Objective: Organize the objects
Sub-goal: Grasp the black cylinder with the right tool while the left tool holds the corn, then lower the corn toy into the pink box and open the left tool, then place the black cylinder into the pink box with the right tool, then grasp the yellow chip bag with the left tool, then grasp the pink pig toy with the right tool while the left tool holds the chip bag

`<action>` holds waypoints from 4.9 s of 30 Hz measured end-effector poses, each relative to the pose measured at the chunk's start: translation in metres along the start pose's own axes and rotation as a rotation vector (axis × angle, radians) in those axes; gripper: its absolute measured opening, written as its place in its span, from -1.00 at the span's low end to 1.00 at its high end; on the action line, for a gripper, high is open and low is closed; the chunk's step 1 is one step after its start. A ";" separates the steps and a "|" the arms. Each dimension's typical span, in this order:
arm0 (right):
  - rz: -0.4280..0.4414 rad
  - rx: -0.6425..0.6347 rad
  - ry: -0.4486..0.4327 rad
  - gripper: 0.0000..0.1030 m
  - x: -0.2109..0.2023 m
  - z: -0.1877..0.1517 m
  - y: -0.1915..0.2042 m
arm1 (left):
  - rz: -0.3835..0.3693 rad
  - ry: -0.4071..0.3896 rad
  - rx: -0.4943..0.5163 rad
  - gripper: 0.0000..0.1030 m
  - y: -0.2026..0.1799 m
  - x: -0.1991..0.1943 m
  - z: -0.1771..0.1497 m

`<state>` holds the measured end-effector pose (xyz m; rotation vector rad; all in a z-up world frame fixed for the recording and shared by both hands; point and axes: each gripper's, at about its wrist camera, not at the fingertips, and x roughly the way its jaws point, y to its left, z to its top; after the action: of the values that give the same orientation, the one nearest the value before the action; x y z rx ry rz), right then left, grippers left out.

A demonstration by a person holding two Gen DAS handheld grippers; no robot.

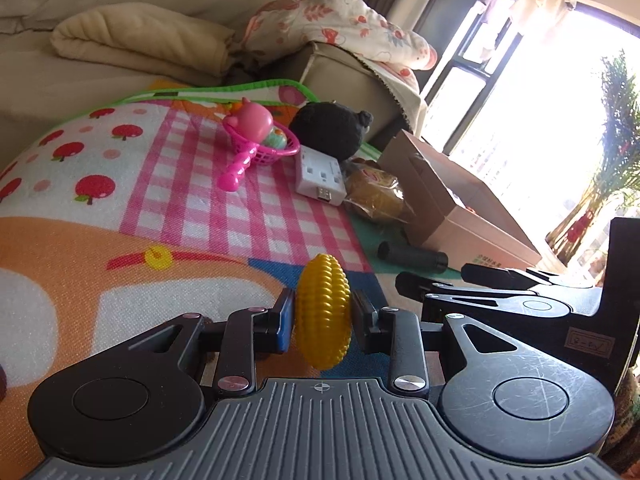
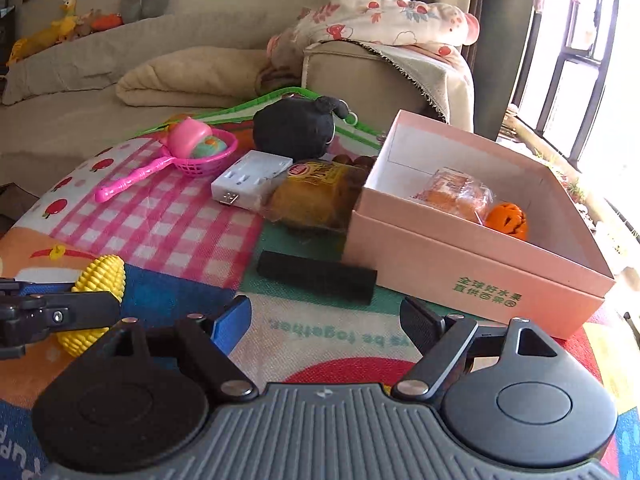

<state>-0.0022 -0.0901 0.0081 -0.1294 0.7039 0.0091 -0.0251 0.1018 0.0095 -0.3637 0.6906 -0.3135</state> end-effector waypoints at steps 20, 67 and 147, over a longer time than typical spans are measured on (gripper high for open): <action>0.040 0.054 -0.038 0.45 -0.074 -0.026 -0.048 | -0.065 0.128 0.091 -0.35 -0.046 -0.002 -0.004; -0.072 0.145 -0.222 0.95 -0.054 0.025 -0.129 | 0.025 -0.020 0.180 -0.36 -0.048 0.043 0.026; 0.242 -0.132 0.029 0.04 0.114 0.150 0.098 | -0.014 -0.062 0.066 -0.17 0.041 -0.023 0.012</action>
<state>0.1760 0.0214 0.0360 -0.1707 0.7444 0.2865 -0.0274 0.1495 0.0134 -0.3147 0.6152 -0.3365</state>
